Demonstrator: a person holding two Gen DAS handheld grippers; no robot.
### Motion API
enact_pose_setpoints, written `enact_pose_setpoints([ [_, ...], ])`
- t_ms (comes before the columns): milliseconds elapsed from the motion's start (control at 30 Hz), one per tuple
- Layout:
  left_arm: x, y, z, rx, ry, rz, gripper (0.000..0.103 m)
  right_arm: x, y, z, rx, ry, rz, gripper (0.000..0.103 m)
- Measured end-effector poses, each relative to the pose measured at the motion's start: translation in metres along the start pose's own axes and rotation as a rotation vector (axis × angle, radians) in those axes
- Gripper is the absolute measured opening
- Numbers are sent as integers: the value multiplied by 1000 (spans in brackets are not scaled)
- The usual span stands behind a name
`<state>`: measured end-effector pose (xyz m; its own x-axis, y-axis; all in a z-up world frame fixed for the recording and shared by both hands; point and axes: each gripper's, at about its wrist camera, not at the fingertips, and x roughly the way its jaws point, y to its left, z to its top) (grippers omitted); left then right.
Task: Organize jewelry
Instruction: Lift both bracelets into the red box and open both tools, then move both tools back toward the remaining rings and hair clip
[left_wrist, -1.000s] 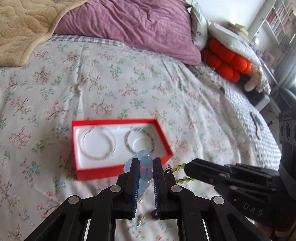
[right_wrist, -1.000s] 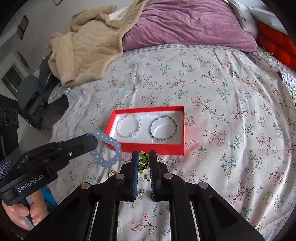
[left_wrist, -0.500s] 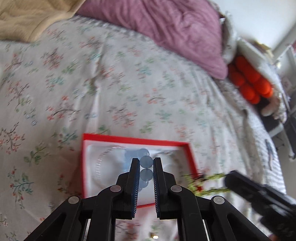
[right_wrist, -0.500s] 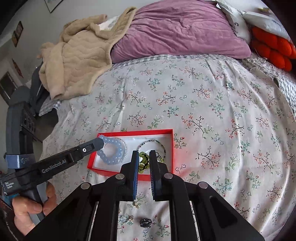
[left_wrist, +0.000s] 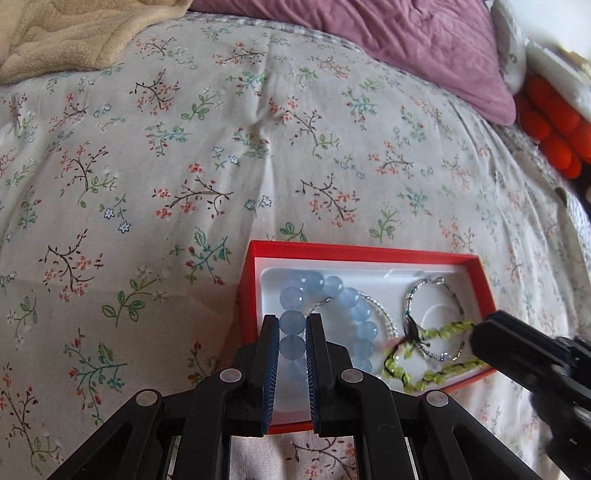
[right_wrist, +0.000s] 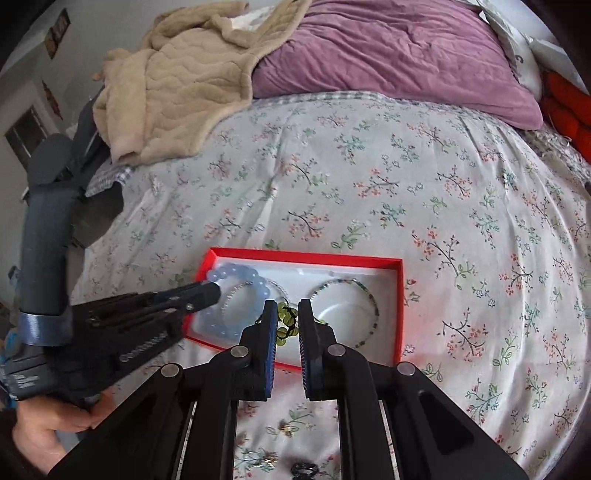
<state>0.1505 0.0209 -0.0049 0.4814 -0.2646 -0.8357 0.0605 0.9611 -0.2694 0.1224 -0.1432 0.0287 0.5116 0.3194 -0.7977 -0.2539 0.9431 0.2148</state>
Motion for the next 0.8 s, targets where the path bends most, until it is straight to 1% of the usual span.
enact_pose_setpoints([
  [100,-1,-2,0,19,3,4,9,8,-14,-2,21,20,-35,12],
  [200,-1,-3,-1,29,3,8,9,5,-23,-3,28,6,-60,12],
  [333,-2,-8,-1,57,-9,6,9,3,-30,-3,18,-20,-134,12],
  [433,-7,-11,-2,79,-30,20,9,3,-35,-2,40,-20,-131,13],
  [467,-8,-11,-2,82,-32,20,10,2,-35,-2,46,-20,-133,15],
  [500,-10,-11,-2,83,-34,22,11,0,-35,-1,45,-24,-133,23],
  [533,-13,-12,-3,84,-38,19,14,-3,-34,-1,44,-31,-128,33],
  [567,-15,-12,-3,84,-40,16,19,-7,-35,-2,50,-41,-123,54],
  [600,-18,-12,-3,84,-44,14,22,-11,-35,-3,60,-56,-118,64],
  [667,-25,-13,-5,88,-56,12,31,-18,-36,-4,69,-72,-110,65],
  [700,-29,-13,-6,92,-59,13,33,-22,-36,-5,69,-75,-111,65],
  [767,-34,-13,-9,101,-62,17,42,-29,-36,-7,66,-80,-117,65],
  [800,-37,-13,-10,105,-65,19,44,-32,-36,-8,64,-79,-122,65],
])
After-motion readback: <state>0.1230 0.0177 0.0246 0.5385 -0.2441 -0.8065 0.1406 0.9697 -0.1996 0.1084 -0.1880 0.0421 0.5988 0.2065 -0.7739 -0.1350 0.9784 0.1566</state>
